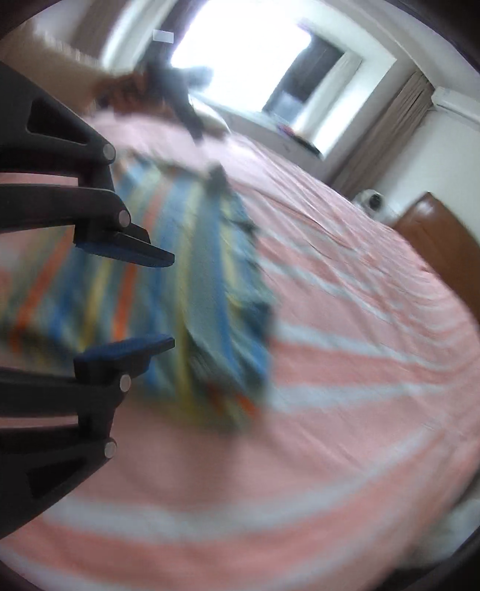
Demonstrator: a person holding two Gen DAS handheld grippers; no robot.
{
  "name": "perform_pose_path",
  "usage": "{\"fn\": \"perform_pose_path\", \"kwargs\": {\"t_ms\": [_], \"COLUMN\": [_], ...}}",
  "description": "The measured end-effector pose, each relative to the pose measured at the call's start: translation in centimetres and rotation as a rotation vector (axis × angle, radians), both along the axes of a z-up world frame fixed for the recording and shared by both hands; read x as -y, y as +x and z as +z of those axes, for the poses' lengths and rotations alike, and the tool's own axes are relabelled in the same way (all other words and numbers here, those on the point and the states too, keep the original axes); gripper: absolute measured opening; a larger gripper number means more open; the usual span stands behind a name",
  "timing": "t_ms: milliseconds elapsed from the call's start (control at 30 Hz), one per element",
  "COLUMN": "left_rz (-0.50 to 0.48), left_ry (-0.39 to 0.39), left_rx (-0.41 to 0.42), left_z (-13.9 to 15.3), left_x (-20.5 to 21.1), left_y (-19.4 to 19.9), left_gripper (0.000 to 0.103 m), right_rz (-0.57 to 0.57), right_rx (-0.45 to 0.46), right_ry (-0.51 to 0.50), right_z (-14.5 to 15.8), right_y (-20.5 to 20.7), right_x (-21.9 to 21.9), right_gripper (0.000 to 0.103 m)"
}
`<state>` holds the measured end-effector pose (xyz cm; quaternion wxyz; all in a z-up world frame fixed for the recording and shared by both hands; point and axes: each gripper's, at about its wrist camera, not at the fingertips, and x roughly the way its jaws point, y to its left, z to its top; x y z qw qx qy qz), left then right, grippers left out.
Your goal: Fold small clothes
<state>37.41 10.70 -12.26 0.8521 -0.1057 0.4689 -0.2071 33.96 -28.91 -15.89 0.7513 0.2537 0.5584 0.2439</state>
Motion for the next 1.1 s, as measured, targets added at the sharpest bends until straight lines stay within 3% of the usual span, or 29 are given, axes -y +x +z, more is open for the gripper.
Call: {"fn": "perform_pose_path", "kwargs": {"t_ms": [100,167,233,300,367,433,500,667,700,767,833,900,1000,1067,1100], "left_rz": [0.003,-0.011,-0.052,-0.107,-0.156,-0.162,-0.098,0.229,0.290,0.285,0.187,0.068,-0.025,0.006,0.044], "left_ry": [-0.016,-0.025,-0.001,0.027,0.044,0.071,0.088,0.060,0.080,0.068,0.052,0.068,0.164,0.228,0.247], "left_rx": [-0.025,-0.041,-0.048,-0.055,-0.080,-0.105,-0.117,-0.131,-0.142,-0.121,-0.064,-0.023,-0.045,-0.109,-0.120], "left_z": [-0.5,-0.5,-0.4,-0.8,-1.7,-3.1,-4.4,-5.5,-5.2,-4.1,-2.4,-1.7,-3.6,-6.0,-6.5], "left_x": [1.0,1.0,1.4,2.1,2.8,3.6,3.4,-1.7,-2.8,-3.5,-2.6,-0.8,0.8,-0.6,-1.9], "left_y": [-0.1,-0.4,-0.9,-0.9,-0.5,0.6,2.7,6.4,5.9,4.2,0.8,-2.9,-7.6,-9.8,-10.6], "left_gripper": [0.079,0.079,0.086,0.093,0.094,0.094,0.091,0.080,0.080,0.080,0.085,0.088,0.088,0.085,0.083], "right_rz": [-0.026,-0.118,-0.245,-0.311,-0.287,-0.216,-0.139,-0.015,-0.017,-0.045,-0.055,0.019,0.125,0.147,0.139], "right_rx": [-0.132,-0.052,0.052,0.098,0.139,0.165,0.158,0.078,0.077,0.103,0.159,0.229,0.230,0.187,0.156], "right_ry": [0.043,0.071,0.109,0.163,0.157,0.085,0.027,-0.093,-0.121,-0.166,-0.229,-0.222,-0.143,-0.162,-0.221], "right_z": [-3.9,-4.1,-2.9,-1.5,-0.1,0.7,0.6,-2.1,-2.6,-2.2,-0.4,1.6,2.0,0.4,-0.8], "right_y": [3.4,6.1,6.9,7.3,6.3,4.9,3.2,-2.1,-3.2,-5.0,-7.0,-8.8,-10.8,-12.1,-12.8], "right_x": [-2.9,-3.1,-2.0,-1.2,-0.8,-1.3,-1.5,-0.2,0.6,2.0,2.4,0.9,-2.0,-2.9,-2.6], "right_gripper": [0.038,0.038,0.039,0.049,0.054,0.054,0.054,0.054,0.054,0.049,0.051,0.051,0.051,0.050,0.050]}}
